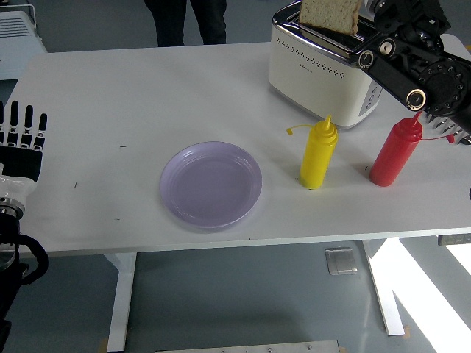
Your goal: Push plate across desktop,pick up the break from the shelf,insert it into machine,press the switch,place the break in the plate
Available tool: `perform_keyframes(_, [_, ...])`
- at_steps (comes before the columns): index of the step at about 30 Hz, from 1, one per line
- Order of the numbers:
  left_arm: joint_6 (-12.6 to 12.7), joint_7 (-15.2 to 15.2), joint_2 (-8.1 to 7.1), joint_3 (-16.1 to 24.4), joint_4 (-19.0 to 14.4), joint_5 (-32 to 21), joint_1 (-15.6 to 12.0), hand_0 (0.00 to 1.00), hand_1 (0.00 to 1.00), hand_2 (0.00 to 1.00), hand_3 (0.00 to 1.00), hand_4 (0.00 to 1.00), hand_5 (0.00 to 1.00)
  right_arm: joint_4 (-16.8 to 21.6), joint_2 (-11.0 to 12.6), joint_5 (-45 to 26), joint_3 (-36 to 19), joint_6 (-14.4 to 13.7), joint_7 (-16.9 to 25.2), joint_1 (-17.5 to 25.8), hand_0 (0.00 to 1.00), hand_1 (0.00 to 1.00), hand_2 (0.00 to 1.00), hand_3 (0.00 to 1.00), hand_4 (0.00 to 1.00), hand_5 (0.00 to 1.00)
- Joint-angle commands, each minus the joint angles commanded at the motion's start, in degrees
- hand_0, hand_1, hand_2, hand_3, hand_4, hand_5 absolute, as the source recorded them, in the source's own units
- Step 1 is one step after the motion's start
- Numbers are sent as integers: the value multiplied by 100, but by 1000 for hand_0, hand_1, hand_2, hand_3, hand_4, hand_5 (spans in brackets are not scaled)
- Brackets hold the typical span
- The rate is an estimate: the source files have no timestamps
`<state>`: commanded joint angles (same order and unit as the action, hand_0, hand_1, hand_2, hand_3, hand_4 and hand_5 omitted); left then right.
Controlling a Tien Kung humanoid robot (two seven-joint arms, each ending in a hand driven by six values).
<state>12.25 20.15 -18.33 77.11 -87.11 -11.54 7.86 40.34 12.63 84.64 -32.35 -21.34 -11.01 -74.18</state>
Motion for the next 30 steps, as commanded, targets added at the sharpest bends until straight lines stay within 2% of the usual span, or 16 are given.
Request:
perform_keyframes(5, [0, 4, 3, 11, 1, -4, 0, 813, 731, 687, 670, 673, 998, 373, 148, 207, -326, -102, 1, 3, 413, 501, 491, 539, 180, 2])
perform_keyframes(6, [0, 5, 3, 15, 0, -4, -2, 813, 731, 688, 670, 674, 998, 467, 183, 250, -401, -125, -4, 16, 424, 486, 484, 520, 146, 2])
perform_keyframes(8, [2, 7, 5, 23, 0, -4, -4, 813, 731, 688, 670, 674, 998, 660, 247, 328, -539, -162, -20, 49, 424, 486, 484, 520, 146, 2])
perform_keyframes(15, [5, 4, 17, 75, -8, -1, -24, 813, 731, 689, 670, 674, 998, 1602, 677, 344, -936, -115, -322, 362, 415, 475, 483, 516, 134, 2])
perform_keyframes(17, [4, 1, 20, 95, -10, 1, -30, 813, 731, 689, 670, 674, 998, 1914, 809, 231, -966, -45, -466, 461, 415, 475, 483, 516, 134, 2])
perform_keyframes(18, [4, 0, 21, 103, -11, 3, -32, 813, 732, 689, 670, 675, 998, 2063, 886, 141, -971, 1, -553, 515, 373, 440, 482, 512, 139, 2])
perform_keyframes(23, [4, -1, 28, 132, -11, 5, -47, 813, 732, 689, 670, 675, 998, 2942, 1222, -398, -994, 271, -1007, 717, 373, 440, 482, 512, 139, 2])
perform_keyframes(24, [5, -1, 29, 135, -10, 5, -51, 813, 732, 690, 671, 676, 998, 3147, 1289, -543, -1009, 327, -1106, 747, 345, 400, 479, 510, 144, 2])
perform_keyframes(25, [5, -1, 30, 137, -12, 6, -53, 813, 732, 690, 671, 676, 998, 3338, 1349, -692, -1030, 374, -1202, 770, 345, 400, 479, 510, 144, 2])
perform_keyframes(30, [7, -2, 32, 144, -15, 10, -56, 813, 733, 690, 671, 676, 998, 4186, 1551, -1425, -1099, 459, -1612, 809, 331, 389, 478, 510, 156, 2])
